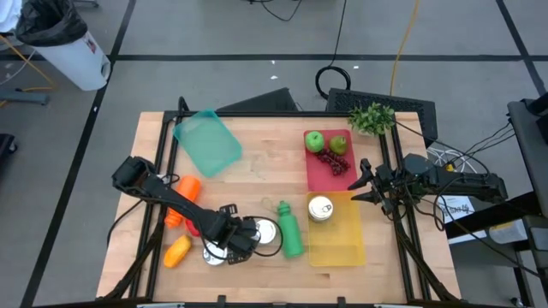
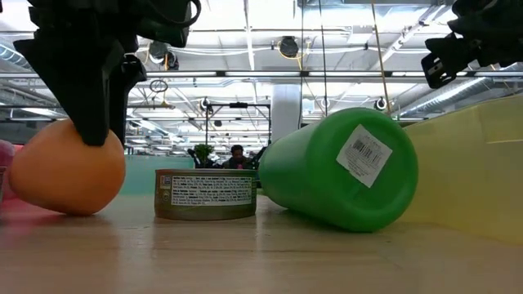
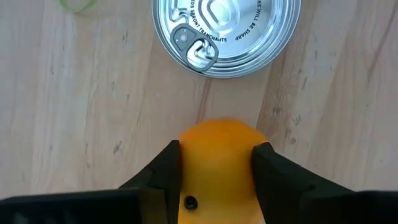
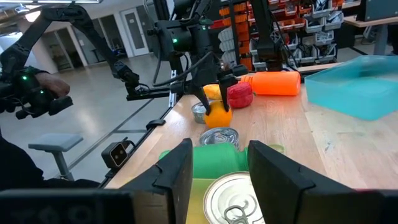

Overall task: Pick & Place Food Item
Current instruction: Put the orange into the pink bin

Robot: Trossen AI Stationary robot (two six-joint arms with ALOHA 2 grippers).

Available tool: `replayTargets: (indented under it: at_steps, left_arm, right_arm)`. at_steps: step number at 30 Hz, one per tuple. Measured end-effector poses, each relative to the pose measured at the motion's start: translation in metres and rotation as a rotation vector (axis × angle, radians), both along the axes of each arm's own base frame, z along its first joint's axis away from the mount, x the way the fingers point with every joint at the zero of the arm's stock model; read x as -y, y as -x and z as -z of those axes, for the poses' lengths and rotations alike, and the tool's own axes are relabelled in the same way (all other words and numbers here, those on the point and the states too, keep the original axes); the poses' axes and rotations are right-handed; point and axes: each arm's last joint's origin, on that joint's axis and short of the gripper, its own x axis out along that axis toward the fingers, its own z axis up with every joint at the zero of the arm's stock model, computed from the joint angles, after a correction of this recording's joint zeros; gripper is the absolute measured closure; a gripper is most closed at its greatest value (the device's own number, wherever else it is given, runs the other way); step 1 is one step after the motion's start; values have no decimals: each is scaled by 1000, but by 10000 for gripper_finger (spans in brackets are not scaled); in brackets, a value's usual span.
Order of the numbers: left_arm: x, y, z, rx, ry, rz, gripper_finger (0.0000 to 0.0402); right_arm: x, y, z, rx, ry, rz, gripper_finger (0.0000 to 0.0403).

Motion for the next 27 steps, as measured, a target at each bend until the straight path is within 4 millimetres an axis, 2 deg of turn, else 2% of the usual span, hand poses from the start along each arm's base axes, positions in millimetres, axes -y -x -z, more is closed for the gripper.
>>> replayTargets:
  at_steps: [4, 7, 12, 19, 24, 27]
  left_arm:
    - [-6, 0, -3, 23, -46, -35, 250]
    - [-11, 1, -12, 72, -116, -32, 258]
    - [-18, 8, -52, 270, -182, -25, 300]
    - [-31, 17, -104, 572, -298, 16, 393]
    - [-42, 25, -121, 605, -248, 7, 380]
    - [-51, 26, -124, 628, -241, -103, 365]
  right_arm:
    - [0, 0, 0, 0, 0, 0, 261]
    - [0, 0, 0, -4, -2, 0, 261]
    - [0, 0, 1, -7, -3, 1, 261]
    - [0, 0, 1, -7, -3, 1, 261]
    - [0, 0, 1, -7, -3, 1, 261]
    - [0, 0, 1, -6, 1, 1, 261]
